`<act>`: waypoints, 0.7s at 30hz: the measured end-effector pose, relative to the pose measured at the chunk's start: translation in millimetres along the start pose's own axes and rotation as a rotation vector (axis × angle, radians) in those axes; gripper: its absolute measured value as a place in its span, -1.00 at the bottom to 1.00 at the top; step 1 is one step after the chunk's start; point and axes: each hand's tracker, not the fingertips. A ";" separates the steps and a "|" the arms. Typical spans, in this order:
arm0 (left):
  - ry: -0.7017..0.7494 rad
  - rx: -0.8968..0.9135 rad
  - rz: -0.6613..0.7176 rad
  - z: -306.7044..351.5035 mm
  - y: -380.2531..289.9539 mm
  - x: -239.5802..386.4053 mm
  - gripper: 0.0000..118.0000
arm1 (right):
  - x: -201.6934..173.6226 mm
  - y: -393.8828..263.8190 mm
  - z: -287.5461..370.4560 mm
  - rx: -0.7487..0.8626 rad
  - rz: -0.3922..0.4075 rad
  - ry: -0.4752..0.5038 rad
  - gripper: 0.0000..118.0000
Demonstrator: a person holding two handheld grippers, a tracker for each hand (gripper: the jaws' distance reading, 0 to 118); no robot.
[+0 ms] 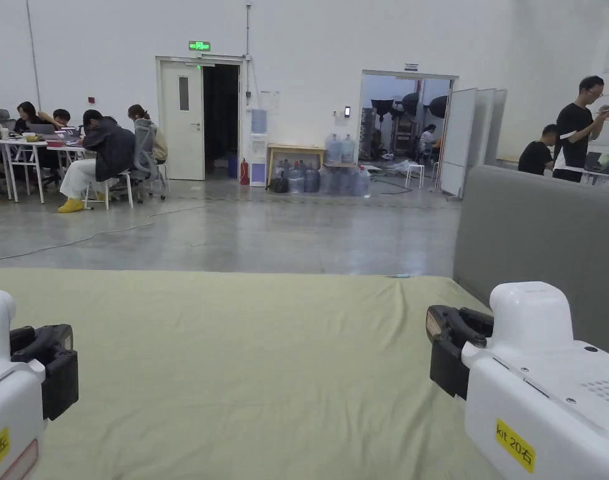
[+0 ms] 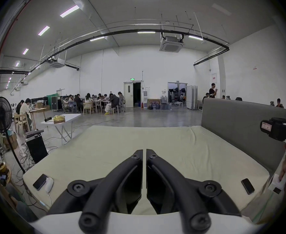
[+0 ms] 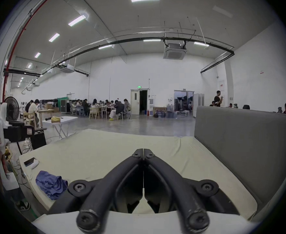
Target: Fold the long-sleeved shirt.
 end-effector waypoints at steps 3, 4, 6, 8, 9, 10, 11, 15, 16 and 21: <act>0.001 -0.009 -0.002 -1.0 -1.7 -0.9 -1.00 | -3.7 2.8 -0.1 0.007 -0.012 0.015 -1.00; 0.002 -0.012 0.000 -1.3 -2.1 -0.7 -1.00 | -5.1 0.8 2.1 0.022 -0.011 0.008 -1.00; 0.002 -0.015 0.002 -1.7 -3.2 -1.3 -1.00 | -7.0 1.1 1.8 0.029 -0.027 0.007 -1.00; -0.001 -0.022 0.006 -1.9 -3.1 -1.9 -1.00 | -9.2 1.1 -0.2 -0.001 0.006 0.022 -1.00; 0.001 -0.025 0.008 -1.9 -2.7 -1.8 -1.00 | -12.5 -0.5 -0.5 -0.009 0.036 0.004 -1.00; 0.003 -0.026 0.010 -1.7 -2.5 -2.3 -1.00 | -13.0 -2.4 -0.1 -0.016 0.056 0.015 -1.00; 0.002 -0.025 0.012 -1.0 -2.3 -2.7 -1.00 | -12.5 -6.0 1.3 -0.020 0.074 0.024 -1.00; 0.016 -0.014 -0.002 0.6 -4.0 4.2 -1.00 | -10.5 -16.2 -2.1 -0.071 0.037 -0.001 -1.00; 0.015 -0.011 -0.006 0.6 -5.5 6.9 -1.00 | -10.5 -17.7 -3.2 -0.084 0.006 -0.010 -1.00; 0.031 -0.029 -0.028 -6.0 -16.1 24.5 -1.00 | -23.6 -25.0 -9.4 -0.095 -0.003 -0.050 -1.00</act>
